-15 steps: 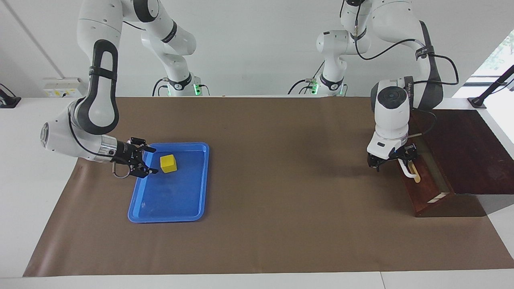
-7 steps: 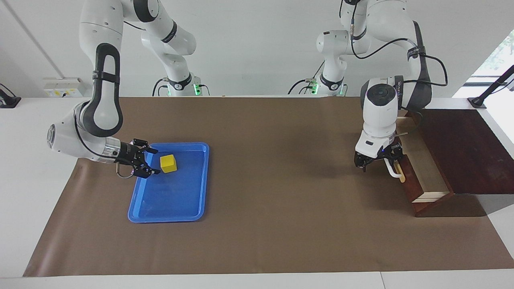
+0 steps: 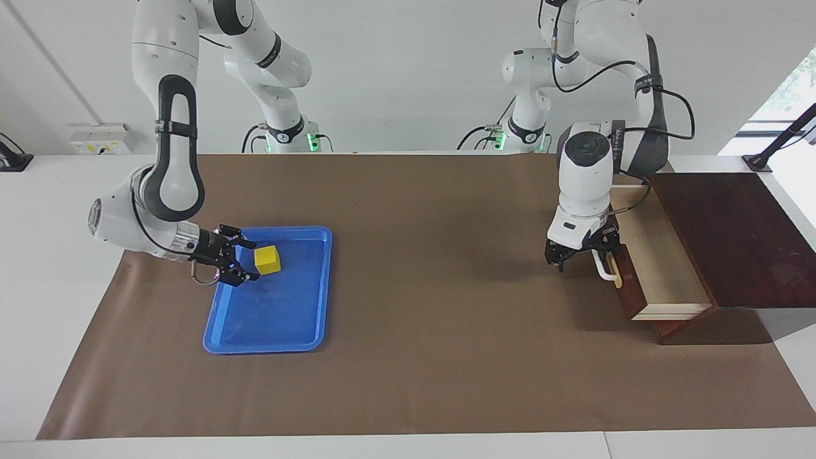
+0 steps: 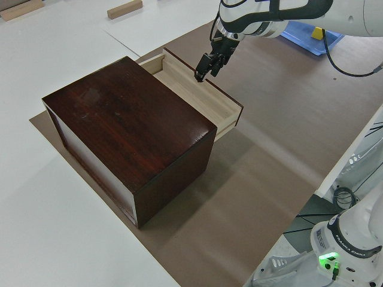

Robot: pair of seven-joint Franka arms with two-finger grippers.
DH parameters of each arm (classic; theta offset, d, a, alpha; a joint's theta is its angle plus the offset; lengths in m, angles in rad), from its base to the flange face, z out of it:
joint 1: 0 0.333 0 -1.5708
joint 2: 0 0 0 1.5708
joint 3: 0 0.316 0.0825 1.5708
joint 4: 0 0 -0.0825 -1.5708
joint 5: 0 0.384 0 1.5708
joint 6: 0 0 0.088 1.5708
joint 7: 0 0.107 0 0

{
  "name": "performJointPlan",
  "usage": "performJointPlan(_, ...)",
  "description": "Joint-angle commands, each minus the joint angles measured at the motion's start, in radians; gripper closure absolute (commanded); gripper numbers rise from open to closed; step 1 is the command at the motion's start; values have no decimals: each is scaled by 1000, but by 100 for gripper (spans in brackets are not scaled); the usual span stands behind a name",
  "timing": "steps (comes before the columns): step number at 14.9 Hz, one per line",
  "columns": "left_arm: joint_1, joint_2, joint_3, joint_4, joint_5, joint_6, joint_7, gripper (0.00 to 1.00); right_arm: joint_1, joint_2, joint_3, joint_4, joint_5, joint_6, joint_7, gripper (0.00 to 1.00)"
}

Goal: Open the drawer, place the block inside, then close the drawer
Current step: 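Grasp the yellow block with the right gripper while the left gripper rises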

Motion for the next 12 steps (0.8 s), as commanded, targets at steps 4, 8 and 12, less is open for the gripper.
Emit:
performJointPlan(4,-17,1,-29,1,-46,-48,-36,0,2,-20,4,-48,37,48,-60,0)
performJointPlan(8,-11,29,-29,117,-45,-158,-28,0,5,-20,4,-52,37,68,-60,0)
performJointPlan(12,-5,29,-31,194,-49,-245,-28,0,13,-21,4,-72,48,87,-60,0)
